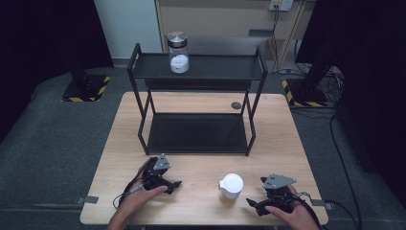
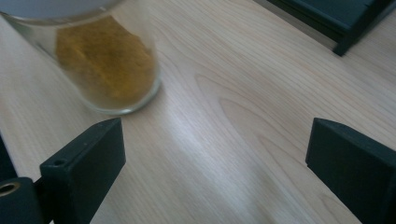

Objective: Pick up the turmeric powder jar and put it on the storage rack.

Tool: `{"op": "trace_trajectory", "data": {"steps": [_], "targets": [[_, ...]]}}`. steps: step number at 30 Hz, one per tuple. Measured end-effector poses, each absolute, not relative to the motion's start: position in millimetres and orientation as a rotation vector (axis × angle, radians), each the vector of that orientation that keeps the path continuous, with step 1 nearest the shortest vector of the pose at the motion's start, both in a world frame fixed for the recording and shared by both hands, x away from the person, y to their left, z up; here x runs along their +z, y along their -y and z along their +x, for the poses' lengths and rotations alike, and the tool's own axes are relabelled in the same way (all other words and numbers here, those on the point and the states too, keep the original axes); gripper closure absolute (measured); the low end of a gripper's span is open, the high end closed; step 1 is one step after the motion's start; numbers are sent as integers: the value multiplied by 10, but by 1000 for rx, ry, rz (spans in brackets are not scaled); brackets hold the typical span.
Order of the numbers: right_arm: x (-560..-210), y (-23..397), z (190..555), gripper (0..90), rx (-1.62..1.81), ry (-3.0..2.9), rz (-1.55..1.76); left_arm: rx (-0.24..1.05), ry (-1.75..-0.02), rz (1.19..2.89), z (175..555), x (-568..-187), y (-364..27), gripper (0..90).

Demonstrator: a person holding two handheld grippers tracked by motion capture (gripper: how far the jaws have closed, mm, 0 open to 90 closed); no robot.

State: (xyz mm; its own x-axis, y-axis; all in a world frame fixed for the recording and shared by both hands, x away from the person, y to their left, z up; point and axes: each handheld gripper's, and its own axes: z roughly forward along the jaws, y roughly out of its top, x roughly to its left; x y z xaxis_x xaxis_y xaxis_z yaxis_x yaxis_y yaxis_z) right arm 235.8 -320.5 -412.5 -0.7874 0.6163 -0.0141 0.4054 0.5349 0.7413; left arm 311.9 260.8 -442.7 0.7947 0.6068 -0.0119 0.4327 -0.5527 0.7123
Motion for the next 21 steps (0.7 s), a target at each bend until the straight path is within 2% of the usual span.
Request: {"op": "trace_trajectory", "data": {"steps": [21], "targets": [[-4148,3061,2349,50,1257,-2547,735,304,-764,2243,3119,-4427,-2608,1]]}}
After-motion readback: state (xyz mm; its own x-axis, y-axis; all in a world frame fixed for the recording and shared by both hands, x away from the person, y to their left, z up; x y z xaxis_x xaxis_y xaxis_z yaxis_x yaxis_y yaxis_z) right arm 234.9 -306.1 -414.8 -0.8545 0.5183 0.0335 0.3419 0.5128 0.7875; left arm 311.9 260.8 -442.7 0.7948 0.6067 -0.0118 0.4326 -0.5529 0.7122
